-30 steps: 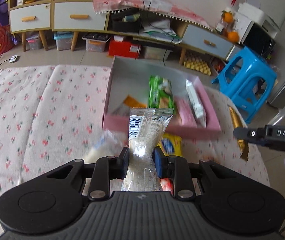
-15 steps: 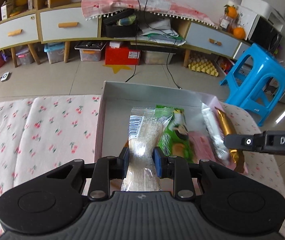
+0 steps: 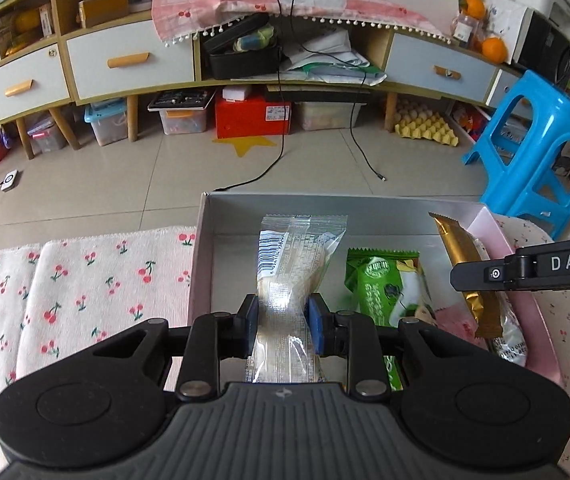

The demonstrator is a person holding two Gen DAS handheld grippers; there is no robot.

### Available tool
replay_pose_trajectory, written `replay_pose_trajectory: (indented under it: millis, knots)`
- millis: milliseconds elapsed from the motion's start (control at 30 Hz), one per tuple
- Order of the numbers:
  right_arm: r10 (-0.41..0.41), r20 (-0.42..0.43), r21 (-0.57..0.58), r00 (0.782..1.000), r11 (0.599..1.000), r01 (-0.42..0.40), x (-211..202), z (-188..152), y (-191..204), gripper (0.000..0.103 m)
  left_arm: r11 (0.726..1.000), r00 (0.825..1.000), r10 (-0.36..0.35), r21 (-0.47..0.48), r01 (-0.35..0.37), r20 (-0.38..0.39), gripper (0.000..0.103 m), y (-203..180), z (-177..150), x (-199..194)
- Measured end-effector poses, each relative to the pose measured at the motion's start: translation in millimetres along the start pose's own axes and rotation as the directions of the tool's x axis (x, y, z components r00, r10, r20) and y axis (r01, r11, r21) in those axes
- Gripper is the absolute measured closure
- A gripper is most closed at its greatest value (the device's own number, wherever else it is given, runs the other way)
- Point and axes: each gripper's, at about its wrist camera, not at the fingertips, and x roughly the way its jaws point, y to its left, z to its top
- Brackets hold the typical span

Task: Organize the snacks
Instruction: 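Carry the gold bar and clear packet into the pink box and release both, then withdraw both open tools from the pink box toward the loose snacks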

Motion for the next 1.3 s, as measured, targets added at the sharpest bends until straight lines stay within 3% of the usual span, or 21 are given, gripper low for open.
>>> replay_pose_trajectory:
  millis: [200, 433, 667, 967, 1167, 1300]
  knots:
    - [-0.023, -0.008, -0.005, 1.000, 1.000, 0.023, 9, 5, 0, 0.073, 1.000, 1.000, 0.003, 0.004, -0.003, -0.010, 0.079, 0, 4, 10]
    - [0.010, 0.003, 0.000, 1.000, 1.000, -0.010, 9, 7, 1, 0.069, 1.000, 1.000, 0.006, 0.017, -0.006, -0.009, 0.075, -2, 4, 14]
    - [0.010, -0.006, 0.009, 1.000, 1.000, -0.010, 3, 6, 0, 0.064, 1.000, 1.000, 0.002, 0.021, -0.002, -0.006, 0.058, -3, 5, 8]
    - [0.019, 0.052, -0.051, 0.998, 0.999, -0.017, -49, -12, 14, 0.031, 1.000, 0.999, 0.007, 0.009, -0.007, 0.032, 0.027, -5, -4, -32]
    - [0.012, 0.100, -0.095, 0.995, 0.995, -0.002, -88, -38, 26, 0.020, 0.999, 1.000, 0.018, 0.028, -0.019, 0.021, 0.016, -6, -23, -63]
    - [0.013, 0.123, -0.118, 0.992, 0.993, 0.001, -109, -60, 34, 0.019, 1.000, 1.000, 0.005, 0.016, -0.006, 0.026, 0.010, -5, -38, -82]
